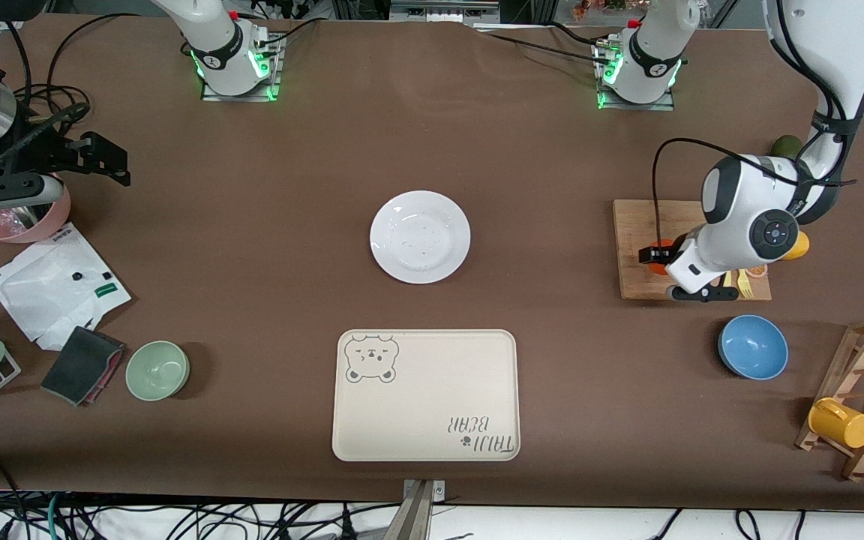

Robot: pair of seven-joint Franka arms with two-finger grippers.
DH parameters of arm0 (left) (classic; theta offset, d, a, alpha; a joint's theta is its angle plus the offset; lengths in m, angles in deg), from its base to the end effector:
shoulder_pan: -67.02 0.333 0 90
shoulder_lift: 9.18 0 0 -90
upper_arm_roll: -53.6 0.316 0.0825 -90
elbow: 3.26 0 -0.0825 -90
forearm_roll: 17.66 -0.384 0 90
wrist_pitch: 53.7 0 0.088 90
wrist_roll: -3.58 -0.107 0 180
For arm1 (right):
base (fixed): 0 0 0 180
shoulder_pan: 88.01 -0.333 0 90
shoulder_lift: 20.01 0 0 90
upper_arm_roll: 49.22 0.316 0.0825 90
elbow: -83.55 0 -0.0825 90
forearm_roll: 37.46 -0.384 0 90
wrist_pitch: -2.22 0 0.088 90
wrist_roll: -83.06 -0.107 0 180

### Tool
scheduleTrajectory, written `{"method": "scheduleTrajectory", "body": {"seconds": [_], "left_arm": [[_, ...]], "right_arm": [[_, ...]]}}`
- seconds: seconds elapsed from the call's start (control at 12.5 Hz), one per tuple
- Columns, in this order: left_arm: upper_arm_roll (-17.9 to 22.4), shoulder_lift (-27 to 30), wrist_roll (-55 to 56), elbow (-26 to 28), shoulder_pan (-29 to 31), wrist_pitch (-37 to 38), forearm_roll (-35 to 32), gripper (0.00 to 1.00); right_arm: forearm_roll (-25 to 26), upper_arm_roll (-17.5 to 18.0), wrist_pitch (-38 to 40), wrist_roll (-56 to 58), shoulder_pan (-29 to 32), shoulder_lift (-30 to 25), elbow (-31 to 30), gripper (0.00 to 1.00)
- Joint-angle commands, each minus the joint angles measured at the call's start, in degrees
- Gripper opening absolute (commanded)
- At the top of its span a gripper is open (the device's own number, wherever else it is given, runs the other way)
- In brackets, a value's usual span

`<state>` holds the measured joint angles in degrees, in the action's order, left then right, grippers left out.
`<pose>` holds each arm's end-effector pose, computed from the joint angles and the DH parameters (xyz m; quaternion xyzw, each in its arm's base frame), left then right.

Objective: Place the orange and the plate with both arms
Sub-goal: 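Close the left gripper on the orange and lift it, then carry the orange with the left gripper onto the white plate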

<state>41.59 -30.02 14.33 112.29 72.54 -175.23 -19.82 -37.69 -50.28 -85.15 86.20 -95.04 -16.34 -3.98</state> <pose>0.5691 -0.0611 0.2561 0.9915 0.0270 -0.1270 0.0039 0.5657 0.0599 0.6049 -0.9963 -0.0794 0.0334 0.0006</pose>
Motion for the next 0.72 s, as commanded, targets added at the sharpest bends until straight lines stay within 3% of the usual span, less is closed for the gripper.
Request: {"method": "scheduleTrajectory", "body": {"seconds": [0.0, 0.08, 0.32, 0.64], "left_arm": [[-7.03, -0.17, 15.02, -4.63, -1.38, 4.55, -0.47, 0.24], [-9.06, -0.78, 22.14, -5.94, -3.56, 4.55, -0.47, 0.24], [-9.43, -6.56, 39.39, -13.13, -14.01, 4.37, 1.01, 0.24], [-9.43, -15.61, 50.49, -26.06, -24.57, 3.32, 6.37, 0.26]], "right_arm": [[0.40, 0.09, 0.37, -0.50, 0.09, 0.29, 1.14, 1.00], [0.49, 0.09, 0.45, -0.50, 0.09, 0.29, 1.05, 1.00], [0.49, 0.09, 0.45, -0.50, 0.09, 0.29, 1.14, 1.00], [0.49, 0.09, 0.45, -0.50, 0.09, 0.29, 1.05, 1.00]]}}
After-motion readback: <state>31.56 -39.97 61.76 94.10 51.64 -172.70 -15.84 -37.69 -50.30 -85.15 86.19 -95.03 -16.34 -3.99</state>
